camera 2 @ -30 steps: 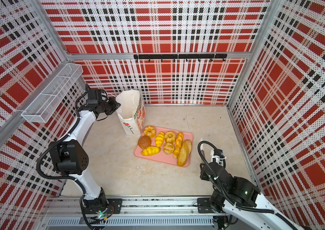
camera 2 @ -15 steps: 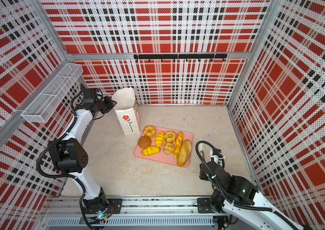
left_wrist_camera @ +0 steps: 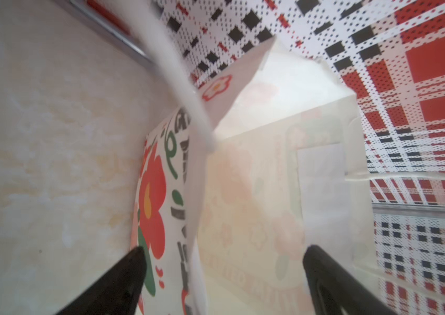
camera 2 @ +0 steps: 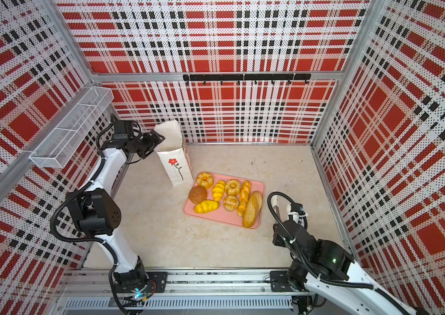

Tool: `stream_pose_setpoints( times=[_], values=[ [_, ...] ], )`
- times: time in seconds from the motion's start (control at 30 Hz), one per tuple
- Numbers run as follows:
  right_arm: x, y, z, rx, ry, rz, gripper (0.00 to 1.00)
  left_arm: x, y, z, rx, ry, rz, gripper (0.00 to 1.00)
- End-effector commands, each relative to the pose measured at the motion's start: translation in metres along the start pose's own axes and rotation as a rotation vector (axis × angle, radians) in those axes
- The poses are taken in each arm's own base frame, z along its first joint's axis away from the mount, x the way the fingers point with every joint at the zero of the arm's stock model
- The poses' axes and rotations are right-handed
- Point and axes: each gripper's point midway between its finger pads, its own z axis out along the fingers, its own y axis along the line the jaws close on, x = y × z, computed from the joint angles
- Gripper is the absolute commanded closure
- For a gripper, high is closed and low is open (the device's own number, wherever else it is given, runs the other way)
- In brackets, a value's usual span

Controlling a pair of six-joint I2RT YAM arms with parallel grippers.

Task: Take the fake bread out of the paper bag
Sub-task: 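Release the upright bag with the left gripper and back away, then lower the tongs onto the table with the right gripper and release them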

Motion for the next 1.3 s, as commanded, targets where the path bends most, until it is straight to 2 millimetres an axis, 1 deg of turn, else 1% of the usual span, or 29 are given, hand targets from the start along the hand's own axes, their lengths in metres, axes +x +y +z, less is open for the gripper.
stream_pose_setpoints(
  times=[0.0, 0.17, 0.33, 0.4, 0.47, 0.5, 0.53, 0.6, 0.63, 0.7, 0.77, 0.83, 0.87, 0.97, 1.0, 1.07, 1.13, 1.17, 1.23, 1.27],
  values=[
    [-0.017, 0.009, -0.011, -0.041, -0.052, 0.026, 1.00, -0.006, -0.014, -0.030, 0.007, -0.039, 0.047, 0.01],
    [-0.026, 0.014, -0.013, -0.035, -0.073, -0.016, 1.00, 0.002, -0.018, -0.054, -0.007, -0.061, 0.077, 0.01],
    [-0.049, 0.021, -0.015, 0.053, -0.106, -0.147, 1.00, 0.007, -0.029, -0.087, 0.011, -0.116, 0.123, 0.00],
    [-0.057, 0.027, -0.009, 0.086, -0.078, -0.218, 1.00, 0.010, -0.034, -0.101, 0.022, -0.135, 0.151, 0.01],
    [-0.066, 0.030, 0.005, 0.100, -0.012, -0.244, 1.00, 0.015, -0.036, -0.115, 0.021, -0.154, 0.170, 0.01],
    [-0.072, 0.032, 0.012, 0.081, 0.019, -0.226, 1.00, 0.018, -0.035, -0.121, 0.020, -0.165, 0.179, 0.00],
    [-0.082, 0.030, 0.019, 0.065, 0.024, -0.190, 1.00, 0.022, -0.035, -0.127, 0.020, -0.178, 0.190, 0.01],
    [-0.110, 0.029, 0.037, 0.002, 0.003, -0.140, 1.00, 0.029, -0.033, -0.141, 0.019, -0.213, 0.211, 0.01],
    [-0.126, 0.025, 0.047, -0.002, -0.016, -0.122, 1.00, 0.033, -0.032, -0.148, 0.017, -0.235, 0.218, 0.00],
    [-0.155, 0.011, 0.072, 0.042, -0.039, -0.121, 1.00, 0.042, -0.027, -0.161, 0.017, -0.281, 0.238, 0.00],
    [-0.180, 0.000, 0.105, 0.103, -0.060, -0.192, 1.00, 0.052, -0.020, -0.173, 0.005, -0.330, 0.249, 0.01],
    [-0.198, -0.007, 0.140, 0.147, -0.080, -0.281, 1.00, 0.064, -0.007, -0.180, -0.019, -0.372, 0.253, 0.00],
    [-0.206, -0.013, 0.154, 0.177, -0.086, -0.309, 1.00, 0.069, 0.000, -0.183, -0.034, -0.393, 0.256, 0.01],
    [-0.216, -0.038, 0.204, 0.262, -0.029, -0.365, 1.00, 0.088, 0.021, -0.184, -0.062, -0.442, 0.292, 0.01],
    [-0.218, -0.043, 0.218, 0.275, -0.014, -0.381, 0.99, 0.093, 0.027, -0.184, -0.073, -0.460, 0.305, 0.01],
    [-0.218, -0.049, 0.245, 0.271, 0.015, -0.415, 0.94, 0.103, 0.038, -0.183, -0.080, -0.490, 0.336, 0.00],
    [-0.213, -0.058, 0.266, 0.285, 0.067, -0.432, 0.91, 0.113, 0.044, -0.181, -0.078, -0.505, 0.369, 0.00],
    [-0.210, -0.065, 0.276, 0.304, 0.096, -0.432, 0.89, 0.118, 0.047, -0.179, -0.078, -0.510, 0.388, 0.00],
    [-0.205, -0.076, 0.287, 0.315, 0.126, -0.420, 0.88, 0.126, 0.050, -0.174, -0.083, -0.504, 0.431, 0.00],
    [-0.203, -0.081, 0.292, 0.314, 0.131, -0.411, 0.84, 0.130, 0.051, -0.171, -0.085, -0.500, 0.456, 0.00]
  ],
)
